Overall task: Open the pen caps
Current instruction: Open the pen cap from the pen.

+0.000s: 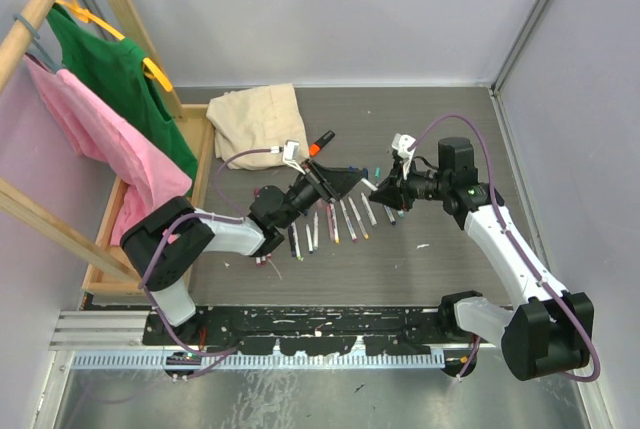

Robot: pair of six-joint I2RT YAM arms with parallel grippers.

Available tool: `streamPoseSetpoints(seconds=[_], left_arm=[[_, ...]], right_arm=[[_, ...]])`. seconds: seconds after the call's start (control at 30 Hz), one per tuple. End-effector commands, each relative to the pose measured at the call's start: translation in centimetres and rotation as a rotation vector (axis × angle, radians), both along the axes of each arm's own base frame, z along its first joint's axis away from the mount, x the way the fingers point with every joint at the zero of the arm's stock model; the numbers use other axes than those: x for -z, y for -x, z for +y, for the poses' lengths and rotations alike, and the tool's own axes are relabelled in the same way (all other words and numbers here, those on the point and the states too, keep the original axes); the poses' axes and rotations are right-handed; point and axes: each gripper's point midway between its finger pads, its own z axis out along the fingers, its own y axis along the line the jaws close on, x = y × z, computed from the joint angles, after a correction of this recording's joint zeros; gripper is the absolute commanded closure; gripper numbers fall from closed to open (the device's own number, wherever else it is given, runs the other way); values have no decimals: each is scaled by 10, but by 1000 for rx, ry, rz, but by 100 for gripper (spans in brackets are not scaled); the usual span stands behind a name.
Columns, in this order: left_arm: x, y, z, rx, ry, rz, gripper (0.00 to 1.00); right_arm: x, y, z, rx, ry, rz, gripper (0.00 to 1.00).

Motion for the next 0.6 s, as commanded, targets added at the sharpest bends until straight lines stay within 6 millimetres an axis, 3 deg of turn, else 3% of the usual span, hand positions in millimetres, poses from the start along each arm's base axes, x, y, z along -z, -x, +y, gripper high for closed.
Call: streamPoseSetpoints(seconds=[0.0,0.17,0.57], left_arm=[[-38,-7,11,-73,96,-70,57],[-38,-10,12,-79,108,-54,56],[-37,-16,15,-109,116,-40,100]], right_arm=[[-14,-7,-1,14,-10,-64,99],[-12,-8,-2,20,-5,-64,99],[-9,-10,-5,24,24,-103,99]])
